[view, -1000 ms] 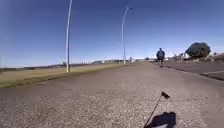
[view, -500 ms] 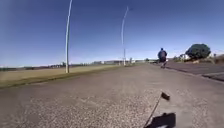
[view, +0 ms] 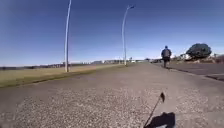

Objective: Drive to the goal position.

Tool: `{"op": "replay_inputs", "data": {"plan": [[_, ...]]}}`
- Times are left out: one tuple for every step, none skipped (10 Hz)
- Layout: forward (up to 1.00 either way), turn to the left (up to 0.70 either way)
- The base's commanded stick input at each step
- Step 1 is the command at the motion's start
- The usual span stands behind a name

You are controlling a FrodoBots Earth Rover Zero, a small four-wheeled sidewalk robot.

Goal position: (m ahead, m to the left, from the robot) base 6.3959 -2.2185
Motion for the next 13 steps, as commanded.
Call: {"op": "replay_inputs", "data": {"plan": [[0.00, 0.00], [0.00, 0.00], [0.00, 0.00], [0.00, 0.00], [0.00, 0.00], [0.00, 0.00], [0.00, 0.00], [0.01, 0.00], [0.08, 0.00], [0.15, 0.00], [0.23, 0.00], [0.30, 0.00], [0.37, 0.00]]}}
